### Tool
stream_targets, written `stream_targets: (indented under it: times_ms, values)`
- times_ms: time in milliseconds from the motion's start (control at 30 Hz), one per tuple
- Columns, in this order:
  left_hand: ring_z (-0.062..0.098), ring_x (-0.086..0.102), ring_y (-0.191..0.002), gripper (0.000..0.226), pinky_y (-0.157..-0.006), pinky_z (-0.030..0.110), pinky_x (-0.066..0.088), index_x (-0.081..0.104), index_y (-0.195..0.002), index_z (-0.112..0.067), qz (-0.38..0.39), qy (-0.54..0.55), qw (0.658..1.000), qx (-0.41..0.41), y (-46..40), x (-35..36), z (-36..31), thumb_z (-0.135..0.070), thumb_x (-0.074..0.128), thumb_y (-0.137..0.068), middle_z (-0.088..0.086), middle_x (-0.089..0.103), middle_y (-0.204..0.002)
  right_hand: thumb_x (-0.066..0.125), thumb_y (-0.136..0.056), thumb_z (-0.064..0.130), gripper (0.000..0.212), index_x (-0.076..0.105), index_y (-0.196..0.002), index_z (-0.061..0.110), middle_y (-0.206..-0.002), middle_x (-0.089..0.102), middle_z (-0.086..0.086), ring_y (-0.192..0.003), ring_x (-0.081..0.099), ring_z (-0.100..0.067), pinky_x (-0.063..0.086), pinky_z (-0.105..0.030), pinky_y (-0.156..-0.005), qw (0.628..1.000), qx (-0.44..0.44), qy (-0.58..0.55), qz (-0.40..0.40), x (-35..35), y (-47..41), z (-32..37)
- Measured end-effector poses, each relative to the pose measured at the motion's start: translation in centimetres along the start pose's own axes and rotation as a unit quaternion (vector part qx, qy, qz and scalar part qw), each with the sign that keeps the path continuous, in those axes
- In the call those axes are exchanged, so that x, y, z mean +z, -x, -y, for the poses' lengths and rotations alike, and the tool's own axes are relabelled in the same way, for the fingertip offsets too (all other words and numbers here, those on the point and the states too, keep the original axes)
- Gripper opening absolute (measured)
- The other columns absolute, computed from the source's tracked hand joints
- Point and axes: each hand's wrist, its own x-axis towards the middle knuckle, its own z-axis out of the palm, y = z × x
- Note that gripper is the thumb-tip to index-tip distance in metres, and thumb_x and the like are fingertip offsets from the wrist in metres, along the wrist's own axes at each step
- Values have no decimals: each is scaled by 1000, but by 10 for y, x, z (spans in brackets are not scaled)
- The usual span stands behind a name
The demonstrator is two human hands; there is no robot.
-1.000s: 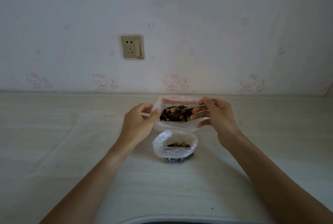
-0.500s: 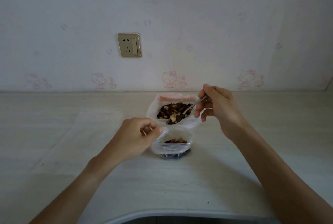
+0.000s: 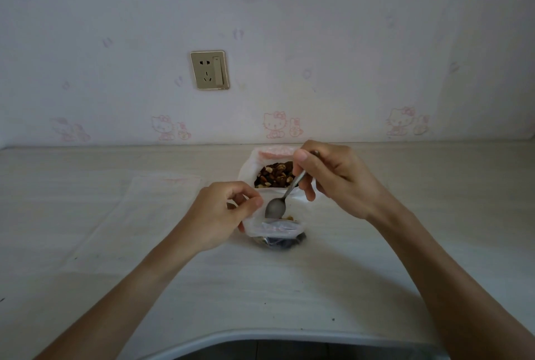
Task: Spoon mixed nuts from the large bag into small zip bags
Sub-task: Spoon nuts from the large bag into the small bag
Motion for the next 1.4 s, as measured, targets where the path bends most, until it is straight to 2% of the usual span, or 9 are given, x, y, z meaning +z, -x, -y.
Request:
stream_targets:
  times_ms: [100, 300, 433, 567, 700, 867, 1033, 1300, 1400]
  values:
    - [6, 63, -49, 10, -46, 15, 44, 78, -87, -25, -4, -9, 1000, -8, 1, -3, 4, -25, 72, -96, -10, 71, -71, 46, -106, 29, 37, 62, -86, 3, -60, 63, -4, -46, 54, -6, 39, -14, -51, 1000, 7, -19, -21, -3, -1, -1]
    - [9, 68, -56, 13, -51, 12, 43, 79, -84, -28, 3, -15, 1000, -19, 1, -12, 6, -33, 73, -94, -6, 74, -71, 47, -109, 29, 35, 61, -86, 8, -64, 66, -10, -50, 59, -27, 36, -28, -39, 973, 108, -139, -146, -4, -7, -13]
    - [6, 61, -52, 24, -50, 11, 41, 72, -78, -23, -81, -8, 995, -50, -15, -19, 12, -41, 74, -93, -8, 67, -61, 49, -108, 35, 36, 63, -90, 7, -73, 74, -14, -55, 66, -29, 44, -30, -39, 935, 209, -195, -212, -3, -9, -24]
    - [10, 66, -76, 31, -67, 25, 46, 66, -89, -23, -178, -27, 981, -73, -43, -15, 19, -53, 74, -88, -8, 70, -85, 48, -109, 34, 35, 63, -94, 6, -78, 76, -15, -63, 73, -29, 52, -33, -43, 919, 267, -189, -218, -3, -9, -34]
    - [-1, 60, -91, 51, -68, 19, 43, 57, -111, -26, -103, -40, 989, -100, -64, 2, 16, -71, 63, -87, -16, 63, -104, 51, -108, 26, 25, 63, -106, 4, -90, 77, -18, -77, 77, -30, 59, -35, -55, 925, 301, -168, -158, 0, -8, -43]
    - [8, 64, -93, 20, -74, 26, 50, 68, -110, -23, -97, -80, 991, -52, -64, 15, 26, -39, 61, -99, -11, 69, -102, 50, -108, 22, 26, 67, -99, 4, -87, 79, -14, -78, 77, -29, 58, -30, -55, 933, 306, -149, -115, 5, -5, -50]
    - [15, 65, -101, 22, -87, 34, 53, 71, -118, -19, -112, -83, 990, -20, -61, 12, 27, -28, 60, -101, -4, 72, -110, 58, -104, 21, 24, 72, -100, 3, -89, 80, -9, -70, 76, -23, 54, -25, -50, 931, 314, -139, -121, 20, -7, -56]
    - [-7, 61, -82, 19, -66, 7, 42, 73, -115, -21, -125, -64, 990, -1, -62, 12, 29, -28, 62, -101, -8, 73, -104, 60, -103, 17, 23, 75, -93, 4, -83, 79, -7, -65, 76, -25, 52, -27, -43, 922, 310, -124, -194, 27, -6, -58]
    - [-5, 61, -83, 21, -66, 8, 42, 74, -116, -21, -124, -59, 990, -4, -62, 13, 33, -29, 62, -101, -8, 73, -104, 59, -104, 17, 20, 74, -95, 7, -84, 80, -5, -67, 77, -27, 53, -29, -43, 926, 303, -104, -199, 28, -6, -59]
